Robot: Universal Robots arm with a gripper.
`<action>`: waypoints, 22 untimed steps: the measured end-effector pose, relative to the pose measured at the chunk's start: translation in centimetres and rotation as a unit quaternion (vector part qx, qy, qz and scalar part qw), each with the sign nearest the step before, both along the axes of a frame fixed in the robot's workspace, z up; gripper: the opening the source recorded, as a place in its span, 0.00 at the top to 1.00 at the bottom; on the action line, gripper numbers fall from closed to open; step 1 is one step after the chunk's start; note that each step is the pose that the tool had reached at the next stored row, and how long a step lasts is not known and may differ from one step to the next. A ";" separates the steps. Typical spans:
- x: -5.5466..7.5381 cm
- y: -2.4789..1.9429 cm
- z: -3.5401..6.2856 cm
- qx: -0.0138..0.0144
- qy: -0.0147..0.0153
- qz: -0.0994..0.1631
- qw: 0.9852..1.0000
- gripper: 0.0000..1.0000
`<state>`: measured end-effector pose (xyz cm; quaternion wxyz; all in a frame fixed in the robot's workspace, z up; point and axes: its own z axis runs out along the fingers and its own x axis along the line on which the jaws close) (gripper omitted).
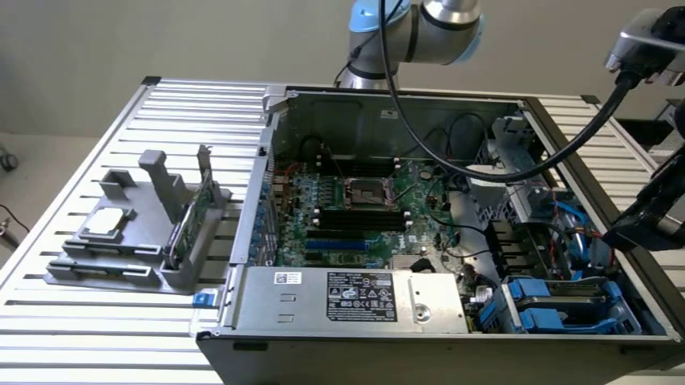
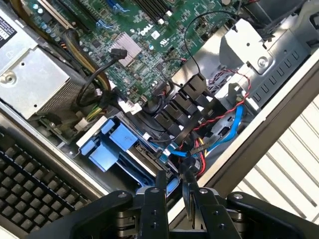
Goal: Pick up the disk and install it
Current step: 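Insert the first disk wire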
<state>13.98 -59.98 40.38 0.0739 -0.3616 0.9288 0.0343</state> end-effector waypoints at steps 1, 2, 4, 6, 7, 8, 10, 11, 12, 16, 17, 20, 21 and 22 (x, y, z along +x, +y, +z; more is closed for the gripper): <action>0.0 0.00 -0.04 0.000 0.000 -0.009 1.000 0.72; 0.0 0.00 -0.08 0.000 0.000 -0.018 1.000 0.72; 0.0 0.00 -0.16 0.000 0.000 -0.037 0.999 0.72; 0.0 0.00 -0.26 0.000 0.000 -0.055 0.998 0.72; 0.0 0.00 -0.31 0.000 0.000 -0.064 0.998 0.72; 0.0 0.00 -0.35 0.000 0.000 -0.072 0.997 0.72; 0.0 0.00 -0.42 0.000 0.001 -0.087 0.996 0.72; 0.0 0.00 -0.45 0.000 0.001 -0.093 0.996 0.72; 0.0 0.00 -0.49 0.000 0.002 -0.099 0.995 0.72; 0.0 -0.08 -0.56 0.000 0.007 -0.105 0.994 0.72; 0.0 -0.14 -0.59 0.000 0.009 -0.106 0.994 0.72; 0.3 -0.30 -0.69 0.002 0.014 -0.106 0.994 0.72; 0.5 -0.37 -0.73 0.004 0.016 -0.106 0.994 0.72; 0.7 -0.43 -0.78 0.005 0.017 -0.106 0.994 0.72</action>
